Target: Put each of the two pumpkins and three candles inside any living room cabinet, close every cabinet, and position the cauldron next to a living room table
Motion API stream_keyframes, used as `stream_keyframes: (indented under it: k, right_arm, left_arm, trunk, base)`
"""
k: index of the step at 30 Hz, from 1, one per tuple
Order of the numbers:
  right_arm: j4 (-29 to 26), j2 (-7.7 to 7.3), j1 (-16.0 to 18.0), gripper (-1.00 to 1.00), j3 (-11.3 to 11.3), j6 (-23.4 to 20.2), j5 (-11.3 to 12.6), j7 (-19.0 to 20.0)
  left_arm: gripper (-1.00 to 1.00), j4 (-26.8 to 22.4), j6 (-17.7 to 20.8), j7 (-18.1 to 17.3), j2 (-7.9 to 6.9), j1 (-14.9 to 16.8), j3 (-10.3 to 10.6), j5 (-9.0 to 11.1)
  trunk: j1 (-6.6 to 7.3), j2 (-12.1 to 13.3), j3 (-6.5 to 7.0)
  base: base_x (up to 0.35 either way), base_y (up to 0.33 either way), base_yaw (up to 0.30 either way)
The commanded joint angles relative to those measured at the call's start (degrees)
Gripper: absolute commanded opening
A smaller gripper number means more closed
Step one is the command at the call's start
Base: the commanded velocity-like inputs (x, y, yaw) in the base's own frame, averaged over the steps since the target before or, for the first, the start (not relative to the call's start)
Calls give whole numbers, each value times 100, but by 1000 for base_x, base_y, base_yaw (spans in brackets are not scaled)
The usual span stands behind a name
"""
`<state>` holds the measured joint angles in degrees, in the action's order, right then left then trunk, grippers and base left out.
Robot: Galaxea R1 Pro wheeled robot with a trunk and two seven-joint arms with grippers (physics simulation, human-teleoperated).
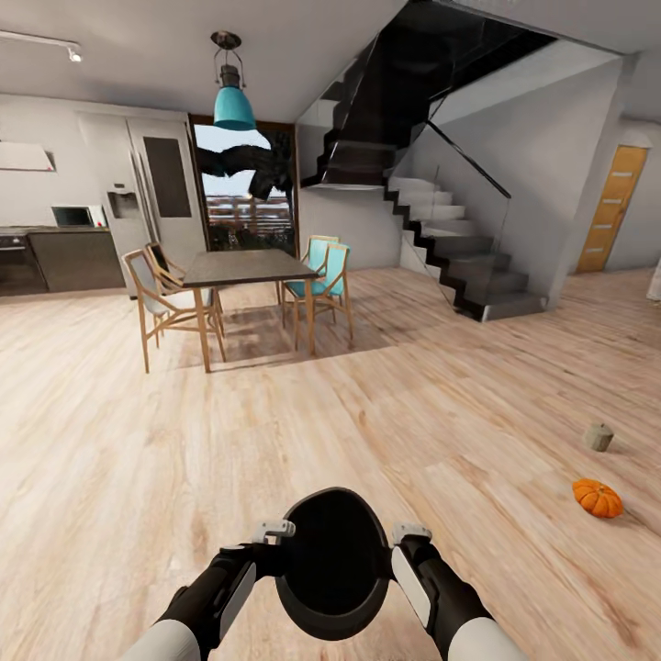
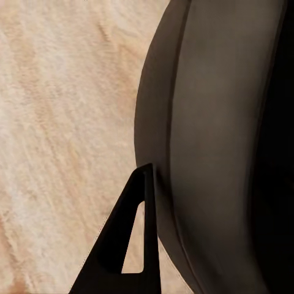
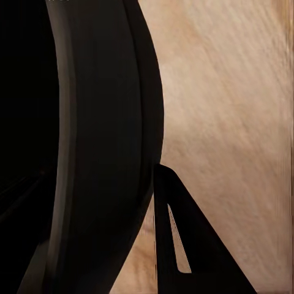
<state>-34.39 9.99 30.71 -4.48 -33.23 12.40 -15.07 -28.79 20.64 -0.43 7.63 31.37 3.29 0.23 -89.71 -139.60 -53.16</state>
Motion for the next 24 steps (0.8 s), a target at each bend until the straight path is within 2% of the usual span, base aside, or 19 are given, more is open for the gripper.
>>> stream_keyframes:
  k: [1, 10, 24]
  right_arm:
    - [-86, 1, 6, -100, -26, 36, 228, 92]
    - [-86, 1, 5, -100, -27, 36, 267, 92]
    - [-86, 1, 6, -100, -27, 36, 271, 92]
  left_arm:
    - [-100, -4, 36, -119, 2, 1, -13, 136]
    - [-100, -4, 37, -115, 2, 1, -13, 136]
    - [-100, -4, 37, -122, 2, 1, -13, 136]
  trunk:
    - [2, -3, -5]
    - [2, -3, -5]
    - [2, -3, -5]
  base:
    - [0, 8, -292]
    - [0, 98, -292]
    - [0, 263, -292]
